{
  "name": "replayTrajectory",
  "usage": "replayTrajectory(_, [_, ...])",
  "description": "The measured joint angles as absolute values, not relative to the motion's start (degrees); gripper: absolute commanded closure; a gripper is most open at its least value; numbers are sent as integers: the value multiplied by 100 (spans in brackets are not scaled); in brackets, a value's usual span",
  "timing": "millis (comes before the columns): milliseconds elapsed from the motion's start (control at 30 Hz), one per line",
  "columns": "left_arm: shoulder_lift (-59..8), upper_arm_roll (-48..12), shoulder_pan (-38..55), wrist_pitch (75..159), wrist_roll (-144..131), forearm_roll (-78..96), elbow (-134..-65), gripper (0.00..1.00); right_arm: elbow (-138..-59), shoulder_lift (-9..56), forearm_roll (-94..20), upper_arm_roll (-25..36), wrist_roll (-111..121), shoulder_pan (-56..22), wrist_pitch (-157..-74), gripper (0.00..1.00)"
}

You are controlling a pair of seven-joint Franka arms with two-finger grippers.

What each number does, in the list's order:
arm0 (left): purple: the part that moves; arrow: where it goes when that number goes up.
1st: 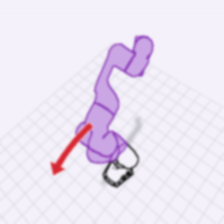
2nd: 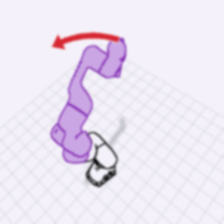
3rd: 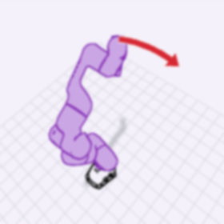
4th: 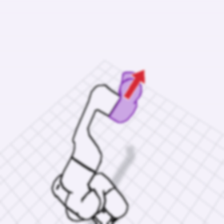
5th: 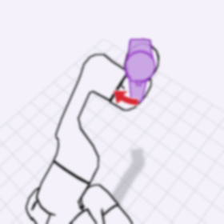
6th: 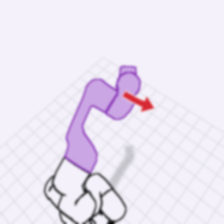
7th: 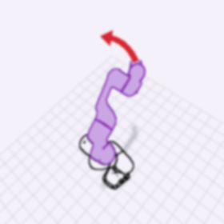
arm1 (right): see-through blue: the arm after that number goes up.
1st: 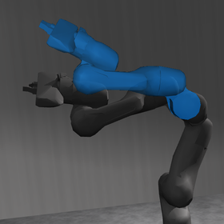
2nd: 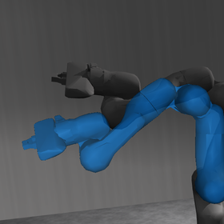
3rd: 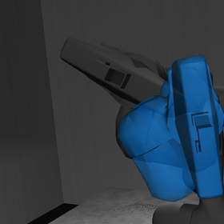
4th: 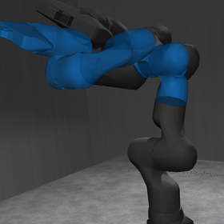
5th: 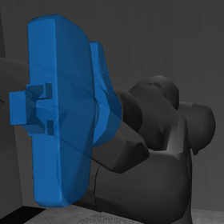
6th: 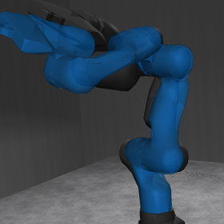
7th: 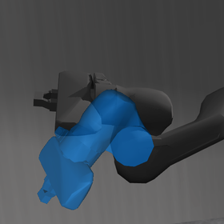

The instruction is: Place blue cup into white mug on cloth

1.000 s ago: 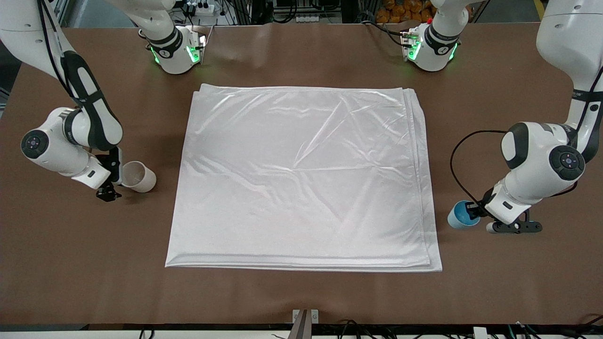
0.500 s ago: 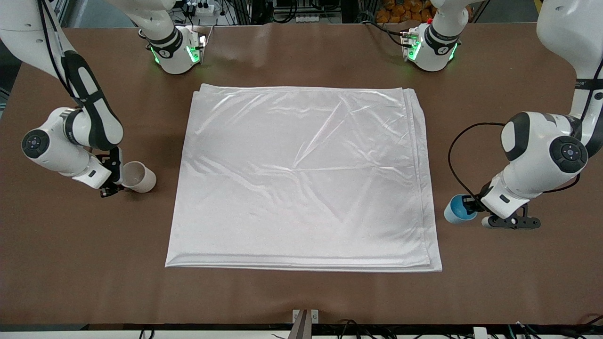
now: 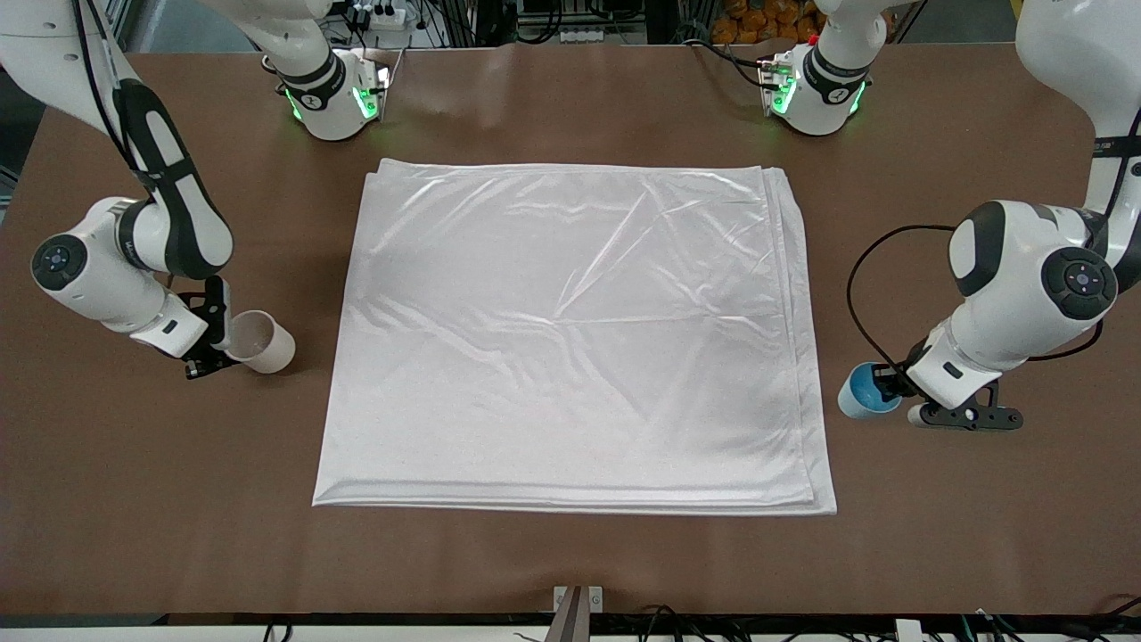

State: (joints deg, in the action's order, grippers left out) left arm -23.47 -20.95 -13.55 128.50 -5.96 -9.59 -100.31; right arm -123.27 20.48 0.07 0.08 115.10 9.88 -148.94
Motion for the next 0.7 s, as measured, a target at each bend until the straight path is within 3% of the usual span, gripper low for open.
replayTrajectory(333, [-2338, -2257, -1335, 12302, -596, -1066, -9672, 100, -12325, 1672, -2, -560, 10465, 813, -14644, 100])
replayTrajectory(700, [-2284, -2602, -1313, 11821, -596, -1067, -9292, 100, -12261, 1459, -2, -643, 8687, -216, -14311, 100])
